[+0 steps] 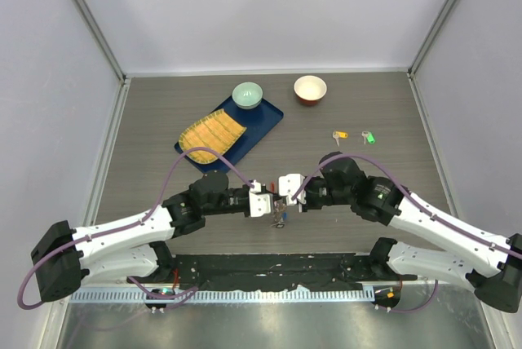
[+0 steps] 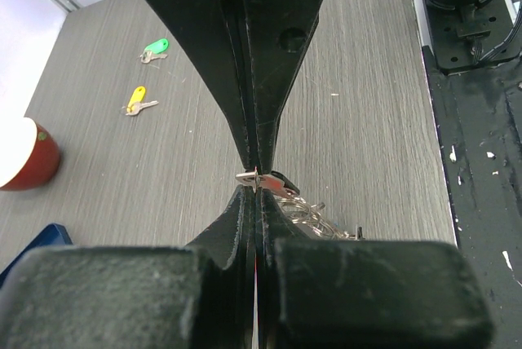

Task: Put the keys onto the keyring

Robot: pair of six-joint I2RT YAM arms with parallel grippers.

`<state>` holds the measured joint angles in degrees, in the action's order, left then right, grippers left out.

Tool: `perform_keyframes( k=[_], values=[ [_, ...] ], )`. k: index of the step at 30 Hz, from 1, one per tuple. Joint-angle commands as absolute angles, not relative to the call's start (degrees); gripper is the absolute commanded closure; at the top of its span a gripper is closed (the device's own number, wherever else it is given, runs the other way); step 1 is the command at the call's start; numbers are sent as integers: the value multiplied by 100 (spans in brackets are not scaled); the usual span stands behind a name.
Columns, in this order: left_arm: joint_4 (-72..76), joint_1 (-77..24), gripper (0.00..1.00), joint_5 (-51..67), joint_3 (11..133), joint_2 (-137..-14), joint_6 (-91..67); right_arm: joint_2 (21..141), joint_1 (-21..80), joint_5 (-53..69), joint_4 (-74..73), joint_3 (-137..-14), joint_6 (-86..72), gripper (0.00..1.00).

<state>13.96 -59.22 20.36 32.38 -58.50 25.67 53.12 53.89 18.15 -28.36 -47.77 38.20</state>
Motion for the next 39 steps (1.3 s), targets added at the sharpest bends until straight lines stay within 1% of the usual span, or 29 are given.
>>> perform_keyframes(
  k=[1, 10, 14, 22, 29, 39],
  values=[
    [2259, -5968, 100, 2425, 3480, -5836, 2487, 5344, 5484, 2215, -2119, -4808, 3612, 99],
    [2294, -5968, 100, 2452, 3489, -5880, 2382, 5230, 5476, 2153, -1688, -4650, 3393, 99],
    [2373, -5968, 100, 2338, 3463, -5862, 2294, 5256, 5484, 2162, -1714, -4649, 3357, 99],
    [2514, -5968, 100, 1521, 3384, -5757, 1724, 5133, 5476, 1987, -1916, -4641, 3340, 99],
    [3163, -5968, 100, 1046, 2901, -5459, 1187, 5142, 5484, 1925, -2030, -4649, 3314, 99],
    [3146, -5968, 100, 300, 2795, -5274, 809, 5107, 5484, 1907, -2153, -4641, 3305, 99]
  ],
)
